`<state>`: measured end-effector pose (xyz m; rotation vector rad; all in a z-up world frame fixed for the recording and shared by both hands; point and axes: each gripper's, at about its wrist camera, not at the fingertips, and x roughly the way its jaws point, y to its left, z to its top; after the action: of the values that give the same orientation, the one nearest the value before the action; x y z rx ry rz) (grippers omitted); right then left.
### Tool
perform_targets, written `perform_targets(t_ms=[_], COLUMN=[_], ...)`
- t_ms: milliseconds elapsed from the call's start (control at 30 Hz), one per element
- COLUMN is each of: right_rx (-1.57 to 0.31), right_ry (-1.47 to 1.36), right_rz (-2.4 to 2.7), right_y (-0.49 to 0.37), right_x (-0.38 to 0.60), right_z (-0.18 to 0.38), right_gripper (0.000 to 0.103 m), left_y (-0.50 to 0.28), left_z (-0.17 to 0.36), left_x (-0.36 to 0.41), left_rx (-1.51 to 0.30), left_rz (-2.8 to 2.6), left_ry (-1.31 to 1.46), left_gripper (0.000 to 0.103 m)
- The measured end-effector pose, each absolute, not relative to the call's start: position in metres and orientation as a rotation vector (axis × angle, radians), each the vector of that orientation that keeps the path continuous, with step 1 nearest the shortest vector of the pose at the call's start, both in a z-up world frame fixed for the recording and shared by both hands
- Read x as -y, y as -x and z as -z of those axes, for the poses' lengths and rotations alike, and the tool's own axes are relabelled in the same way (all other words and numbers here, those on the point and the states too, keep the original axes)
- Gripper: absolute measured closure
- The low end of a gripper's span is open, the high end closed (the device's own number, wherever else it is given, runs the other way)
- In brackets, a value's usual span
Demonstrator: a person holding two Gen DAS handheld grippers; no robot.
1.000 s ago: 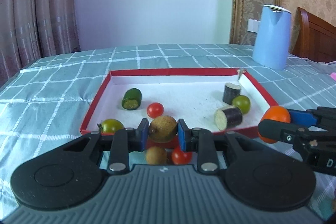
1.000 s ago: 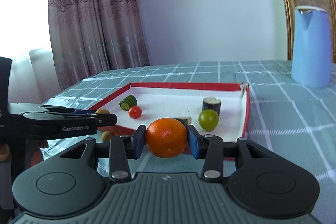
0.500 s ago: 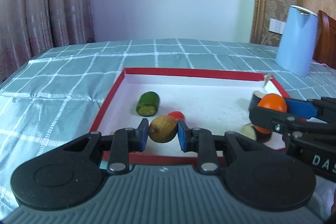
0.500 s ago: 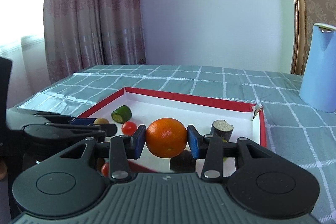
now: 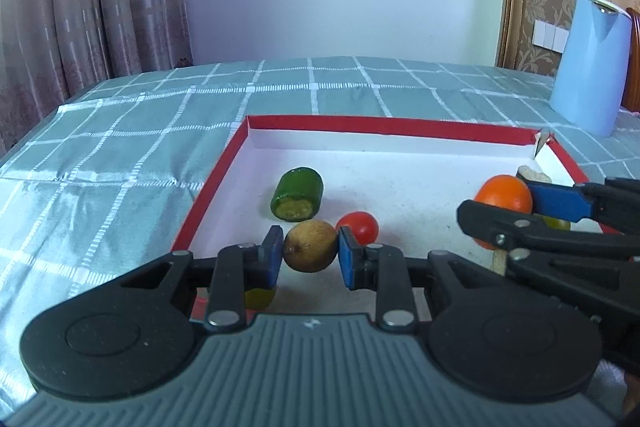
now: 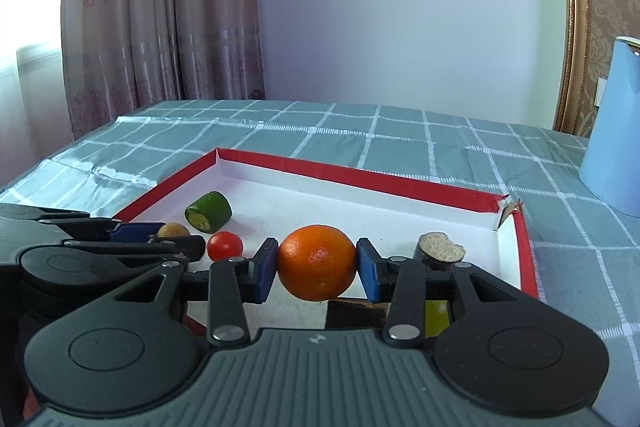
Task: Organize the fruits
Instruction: 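Carry the brown fruit in the left tool and orange in the right into the tray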
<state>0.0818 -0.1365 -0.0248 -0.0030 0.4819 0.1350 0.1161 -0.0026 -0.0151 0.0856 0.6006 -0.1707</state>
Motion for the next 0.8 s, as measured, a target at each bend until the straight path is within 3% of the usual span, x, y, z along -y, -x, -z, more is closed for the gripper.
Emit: perform_targets(t_ms=[800], right_rx=[-0.562], right_ry=[0.000], right_rz=[-0.125], right_y=[-0.101], right_x=[0.132], right_z=[0.037], right_gripper=[0.062], left_y=[-0.130], left_z=[0.023], left_x=[0.007], left_rx=[-0.588], left_rz=[0.101], left_ry=[-0.117], left_gripper=[0.074])
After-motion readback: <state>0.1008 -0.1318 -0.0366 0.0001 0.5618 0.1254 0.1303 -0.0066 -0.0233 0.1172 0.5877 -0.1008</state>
